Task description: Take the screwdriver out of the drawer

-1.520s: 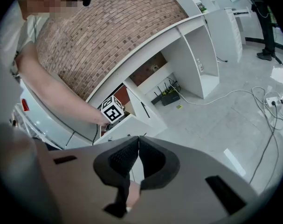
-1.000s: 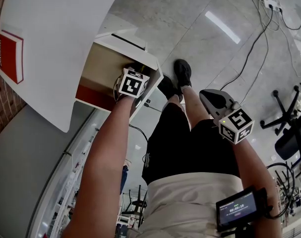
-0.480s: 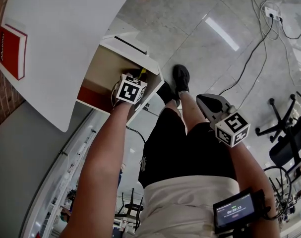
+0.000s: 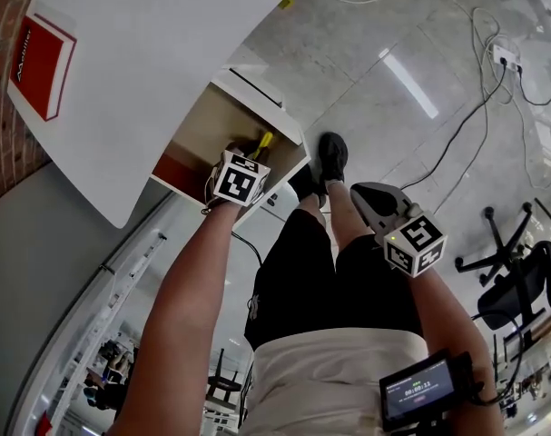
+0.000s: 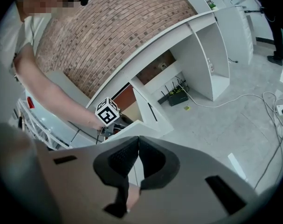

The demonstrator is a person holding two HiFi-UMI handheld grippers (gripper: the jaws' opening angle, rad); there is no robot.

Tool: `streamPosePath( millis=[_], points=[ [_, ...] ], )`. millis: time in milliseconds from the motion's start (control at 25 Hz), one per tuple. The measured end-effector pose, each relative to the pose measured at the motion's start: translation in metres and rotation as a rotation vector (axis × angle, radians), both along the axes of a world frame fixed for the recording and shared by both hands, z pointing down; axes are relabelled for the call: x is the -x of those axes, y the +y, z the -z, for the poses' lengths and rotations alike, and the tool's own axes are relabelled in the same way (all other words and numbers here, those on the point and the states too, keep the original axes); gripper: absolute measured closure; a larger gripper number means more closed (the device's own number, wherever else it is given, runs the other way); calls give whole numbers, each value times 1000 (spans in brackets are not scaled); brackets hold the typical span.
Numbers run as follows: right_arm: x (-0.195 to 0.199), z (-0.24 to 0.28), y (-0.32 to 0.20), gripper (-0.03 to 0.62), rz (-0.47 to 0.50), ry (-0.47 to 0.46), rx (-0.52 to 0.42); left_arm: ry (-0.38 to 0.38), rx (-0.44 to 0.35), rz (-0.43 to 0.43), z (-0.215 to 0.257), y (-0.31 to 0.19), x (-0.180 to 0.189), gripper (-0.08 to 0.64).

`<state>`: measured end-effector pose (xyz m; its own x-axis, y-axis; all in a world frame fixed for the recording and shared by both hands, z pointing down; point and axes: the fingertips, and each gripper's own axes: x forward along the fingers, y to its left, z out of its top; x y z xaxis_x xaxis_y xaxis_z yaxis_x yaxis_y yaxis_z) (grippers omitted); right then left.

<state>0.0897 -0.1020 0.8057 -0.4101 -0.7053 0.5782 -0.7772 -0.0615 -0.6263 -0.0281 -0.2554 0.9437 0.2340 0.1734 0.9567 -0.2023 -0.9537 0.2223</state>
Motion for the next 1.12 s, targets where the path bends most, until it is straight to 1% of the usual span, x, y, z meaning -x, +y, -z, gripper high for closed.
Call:
streamPosePath(
  millis=[400, 720, 880, 1120],
  points=[
    [14, 5, -8, 586, 68, -8, -18, 32, -23, 74, 28, 3, 12, 495],
    [26, 10, -10, 586, 111, -5, -31, 43, -58, 135, 47, 3, 33, 495],
    [29, 13, -13, 586, 125, -1, -37, 81, -80, 172, 65, -1, 35, 495],
    [38, 31, -25, 586, 149, 11, -53, 145, -92, 214, 102, -4, 43, 496]
  ],
)
